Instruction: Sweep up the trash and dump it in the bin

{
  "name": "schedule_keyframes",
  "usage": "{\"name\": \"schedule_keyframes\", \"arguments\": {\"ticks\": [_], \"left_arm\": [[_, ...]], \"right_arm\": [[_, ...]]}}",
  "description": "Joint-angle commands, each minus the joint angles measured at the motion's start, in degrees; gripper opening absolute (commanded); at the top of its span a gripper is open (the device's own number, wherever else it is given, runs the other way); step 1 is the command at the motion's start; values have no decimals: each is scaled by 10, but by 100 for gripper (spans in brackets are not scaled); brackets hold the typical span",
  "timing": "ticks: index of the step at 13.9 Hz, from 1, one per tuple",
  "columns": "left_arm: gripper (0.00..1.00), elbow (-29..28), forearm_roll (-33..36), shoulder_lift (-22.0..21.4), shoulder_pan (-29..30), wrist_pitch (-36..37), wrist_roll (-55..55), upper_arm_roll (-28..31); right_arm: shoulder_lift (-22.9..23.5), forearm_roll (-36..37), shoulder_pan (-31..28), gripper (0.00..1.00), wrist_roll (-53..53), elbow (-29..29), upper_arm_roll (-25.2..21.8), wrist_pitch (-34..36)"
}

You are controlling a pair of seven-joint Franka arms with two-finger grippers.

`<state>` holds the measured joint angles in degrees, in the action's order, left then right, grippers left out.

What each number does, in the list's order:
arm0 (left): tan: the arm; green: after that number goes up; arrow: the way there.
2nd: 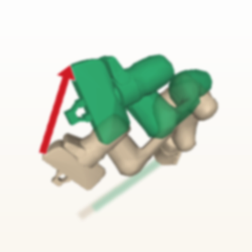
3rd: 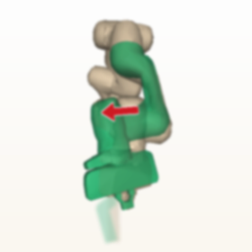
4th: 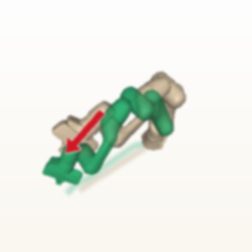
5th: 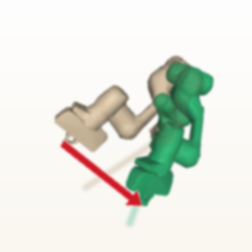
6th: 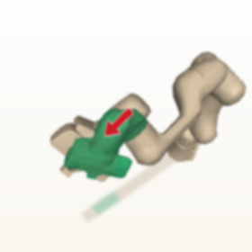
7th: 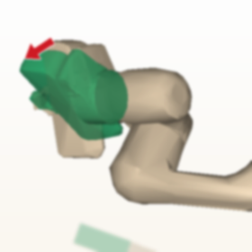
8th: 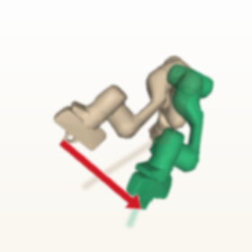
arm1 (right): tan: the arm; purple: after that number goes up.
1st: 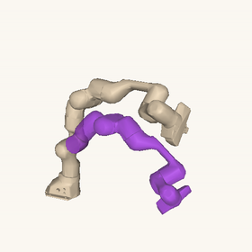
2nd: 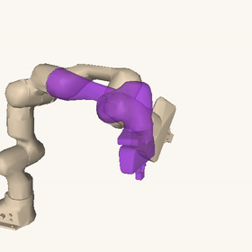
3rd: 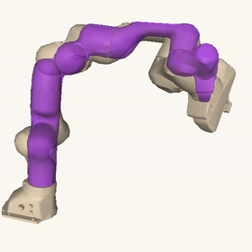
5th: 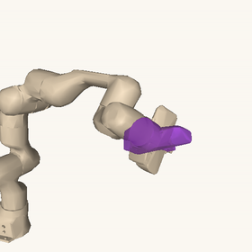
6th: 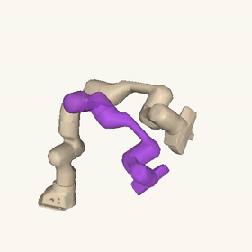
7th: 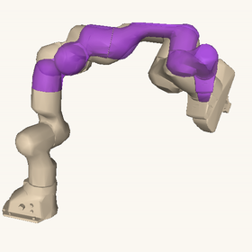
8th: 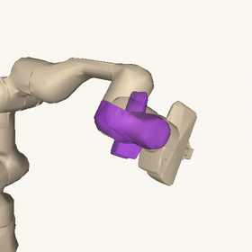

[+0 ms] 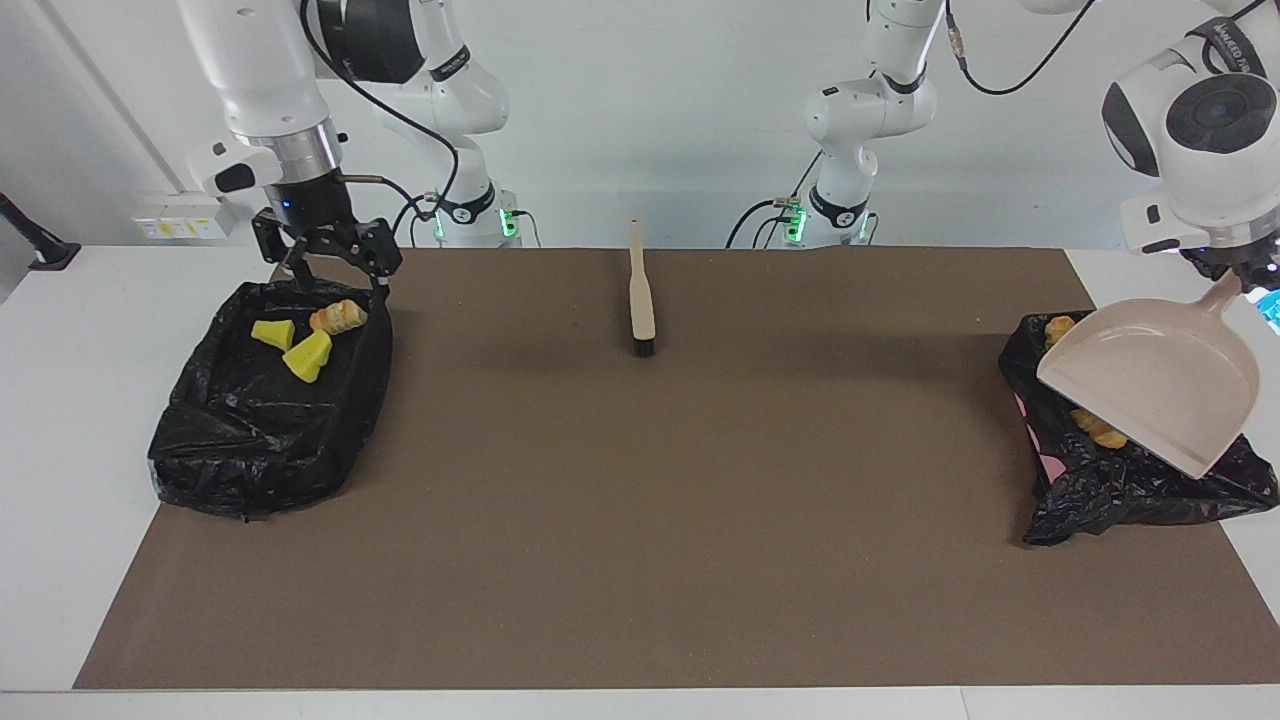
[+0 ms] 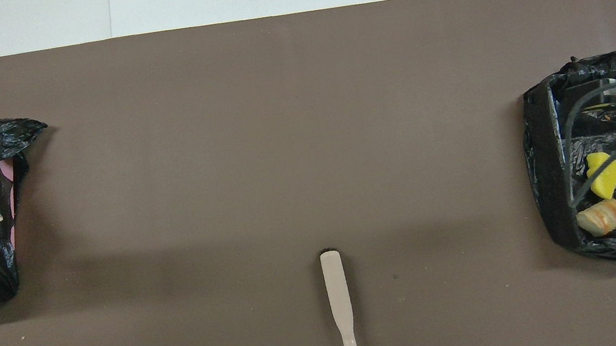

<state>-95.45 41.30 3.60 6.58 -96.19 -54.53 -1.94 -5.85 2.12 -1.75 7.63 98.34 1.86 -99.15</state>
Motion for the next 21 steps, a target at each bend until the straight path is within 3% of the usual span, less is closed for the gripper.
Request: {"name": "schedule_keyframes", "arguments": {"ticks": [1, 3, 6, 8, 14, 16, 21], "left_arm": [[0, -15, -67, -19, -35, 36, 107, 9], [0, -15, -136, -21, -59, 53, 192, 9], [0, -15, -199, -23, -103, 67, 309, 9], [0, -16, -250, -23, -127, 66, 391, 9], [0, -13, -401, -24, -218, 53, 614, 9], [0, -4, -408, -22, -259, 42, 671, 9], [0, -3, -442, -23, -331, 9, 767, -1]], "right_arm": [[-1, 13, 5, 100, -22, -55, -13, 100], [-31, 3, 5, 100, -18, -43, -22, 137], [-33, -2, 67, 100, -21, -28, -84, 94], [-30, -6, 68, 100, -23, -30, -95, 89], [-17, -11, 40, 100, -46, -52, -62, 113], [-19, -11, 18, 100, -46, -50, -41, 113], [-20, -11, 24, 100, -46, -50, -41, 118]]}}
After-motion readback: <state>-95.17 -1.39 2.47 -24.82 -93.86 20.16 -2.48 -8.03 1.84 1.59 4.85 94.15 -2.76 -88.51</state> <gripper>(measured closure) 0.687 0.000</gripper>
